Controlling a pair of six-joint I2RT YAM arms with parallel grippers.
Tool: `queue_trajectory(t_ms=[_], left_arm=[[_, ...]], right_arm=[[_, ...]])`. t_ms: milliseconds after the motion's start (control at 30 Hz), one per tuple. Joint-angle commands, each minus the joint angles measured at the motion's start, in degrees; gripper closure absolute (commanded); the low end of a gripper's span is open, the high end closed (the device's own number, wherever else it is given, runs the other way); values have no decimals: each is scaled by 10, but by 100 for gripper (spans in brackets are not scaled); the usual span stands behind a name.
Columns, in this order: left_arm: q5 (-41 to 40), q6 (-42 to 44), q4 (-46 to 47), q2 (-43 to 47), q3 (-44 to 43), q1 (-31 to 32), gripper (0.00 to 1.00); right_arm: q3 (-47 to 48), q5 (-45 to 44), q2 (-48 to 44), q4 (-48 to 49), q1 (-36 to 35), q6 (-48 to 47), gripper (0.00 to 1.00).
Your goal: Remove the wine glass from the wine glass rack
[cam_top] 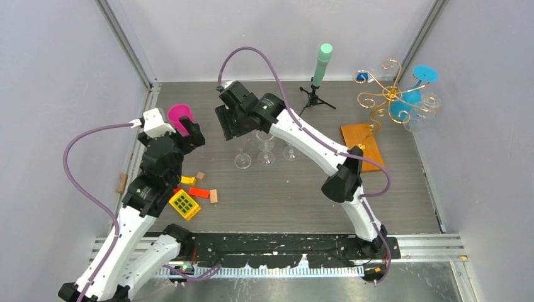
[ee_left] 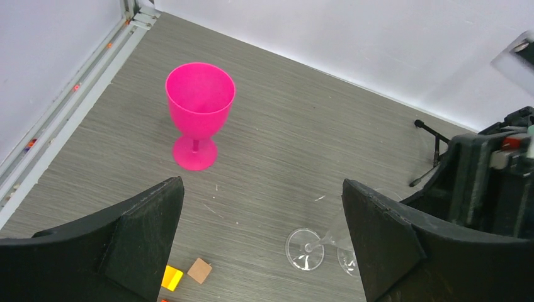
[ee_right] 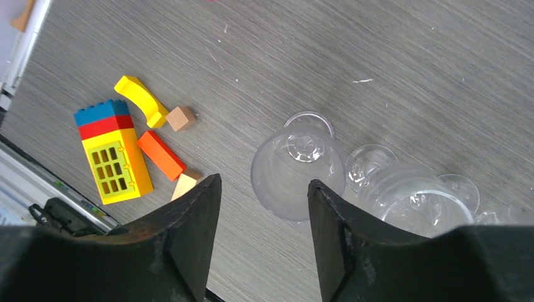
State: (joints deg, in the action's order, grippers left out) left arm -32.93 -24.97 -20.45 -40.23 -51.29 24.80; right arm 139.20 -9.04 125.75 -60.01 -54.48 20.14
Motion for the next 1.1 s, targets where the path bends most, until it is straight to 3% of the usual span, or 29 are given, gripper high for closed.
queue_trajectory(t_ms=[0,200,400,767,967,1067], left_arm=[[7,9,12,9,-8,1,0],[39,15,19,10,-7,1,0],[76,20,24,4,-10,1,0],[99,25,26,-3,-16,1,0],[113,26,20,-15,-22,1,0],[117,27,15,-19,-25,2,0]], right_arm=[[1,22,-74,49,10,8,40],[-53,30,-148,71,34,5,35],[-70,-26,-245,50,106,-24,33],[-44,-32,-349,19,351,-11,30],[-67,13,-368,-19,521,11,28],[-111,47,-386,-20,642,32,27]])
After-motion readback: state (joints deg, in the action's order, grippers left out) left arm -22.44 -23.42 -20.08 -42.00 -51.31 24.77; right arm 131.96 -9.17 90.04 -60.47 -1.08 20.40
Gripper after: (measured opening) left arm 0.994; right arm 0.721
